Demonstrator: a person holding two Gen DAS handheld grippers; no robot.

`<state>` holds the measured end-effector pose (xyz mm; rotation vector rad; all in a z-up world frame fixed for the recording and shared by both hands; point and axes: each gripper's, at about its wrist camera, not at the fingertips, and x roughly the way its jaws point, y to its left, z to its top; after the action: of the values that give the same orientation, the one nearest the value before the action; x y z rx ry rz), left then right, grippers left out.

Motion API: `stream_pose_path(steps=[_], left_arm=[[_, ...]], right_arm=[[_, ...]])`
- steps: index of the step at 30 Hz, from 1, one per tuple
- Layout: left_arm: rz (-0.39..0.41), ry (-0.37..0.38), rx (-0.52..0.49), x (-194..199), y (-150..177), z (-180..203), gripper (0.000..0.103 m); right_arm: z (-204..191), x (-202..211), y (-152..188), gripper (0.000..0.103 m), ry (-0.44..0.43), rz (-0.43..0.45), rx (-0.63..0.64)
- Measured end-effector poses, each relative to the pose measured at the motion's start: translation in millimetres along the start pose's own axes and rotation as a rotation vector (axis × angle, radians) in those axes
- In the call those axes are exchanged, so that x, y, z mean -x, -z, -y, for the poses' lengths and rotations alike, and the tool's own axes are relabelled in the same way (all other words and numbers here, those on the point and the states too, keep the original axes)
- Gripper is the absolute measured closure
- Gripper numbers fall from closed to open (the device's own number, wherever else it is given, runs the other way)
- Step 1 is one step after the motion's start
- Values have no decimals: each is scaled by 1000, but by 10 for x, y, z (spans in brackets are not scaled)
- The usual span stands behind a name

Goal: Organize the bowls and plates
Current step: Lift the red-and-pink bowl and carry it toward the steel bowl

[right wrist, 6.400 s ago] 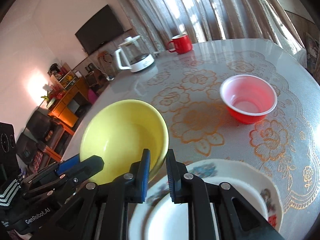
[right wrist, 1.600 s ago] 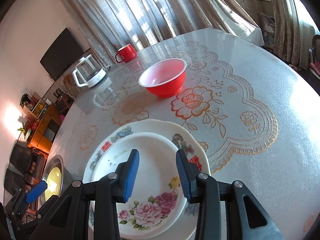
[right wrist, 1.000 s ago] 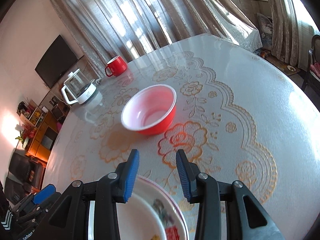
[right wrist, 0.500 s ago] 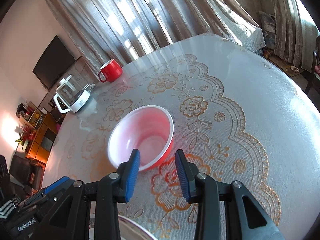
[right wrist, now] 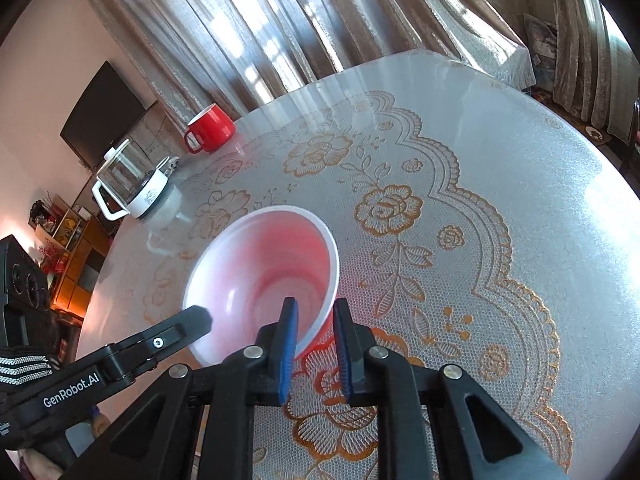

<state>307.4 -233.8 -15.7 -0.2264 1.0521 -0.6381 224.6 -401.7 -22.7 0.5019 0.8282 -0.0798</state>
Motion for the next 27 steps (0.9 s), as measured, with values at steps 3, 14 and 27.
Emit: stream_pose_path(steps=[3, 14, 27], left_arm=[[10, 4, -7, 60, 29, -2, 61], [49, -55, 25, 551, 195, -342, 61], [47, -142, 73, 1153, 605, -927, 62]], right_arm=[[-59, -4, 15, 88, -9, -5, 21], [-484, -90, 150, 88, -55, -77, 106], [-1188, -206, 522, 88, -154, -188, 217]])
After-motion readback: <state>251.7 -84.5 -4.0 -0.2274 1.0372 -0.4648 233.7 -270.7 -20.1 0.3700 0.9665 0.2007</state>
